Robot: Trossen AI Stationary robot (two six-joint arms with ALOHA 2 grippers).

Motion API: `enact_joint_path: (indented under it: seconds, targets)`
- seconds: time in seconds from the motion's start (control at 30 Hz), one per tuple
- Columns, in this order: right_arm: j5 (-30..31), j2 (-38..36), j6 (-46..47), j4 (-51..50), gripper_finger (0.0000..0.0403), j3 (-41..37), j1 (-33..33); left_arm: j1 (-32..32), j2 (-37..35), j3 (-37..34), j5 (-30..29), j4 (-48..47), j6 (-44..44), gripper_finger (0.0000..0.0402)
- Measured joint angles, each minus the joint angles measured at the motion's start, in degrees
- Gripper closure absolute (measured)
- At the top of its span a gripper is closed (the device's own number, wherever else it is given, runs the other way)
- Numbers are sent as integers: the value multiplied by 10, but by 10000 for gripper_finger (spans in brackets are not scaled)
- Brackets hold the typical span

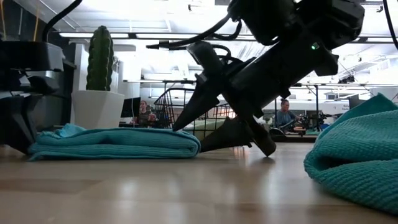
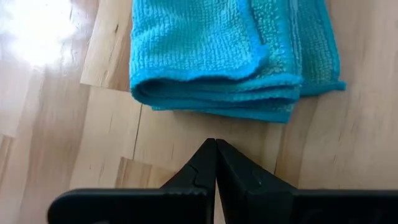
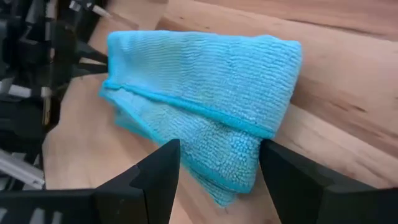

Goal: Fold microfiber towels
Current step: Put the left blue microfiber cloth into the black wire basket

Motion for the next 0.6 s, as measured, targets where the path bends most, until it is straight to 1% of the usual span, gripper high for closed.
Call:
enact_joint_path:
  seconds: [0.2, 0.37, 0.47, 0.6]
  targets:
    - [11, 2, 16, -21, 192, 5, -10, 1, 1, -3, -16, 16, 1, 401]
    - [15, 2, -11, -17, 199, 5, -13, 2, 3, -4, -22, 28, 1, 401]
    - [27, 2, -24, -34, 231, 5, -13, 2, 3, -4, -28, 33, 1, 401]
    - [44, 2, -47, -61, 309, 5, -13, 2, 4, -5, -42, 45, 0, 401]
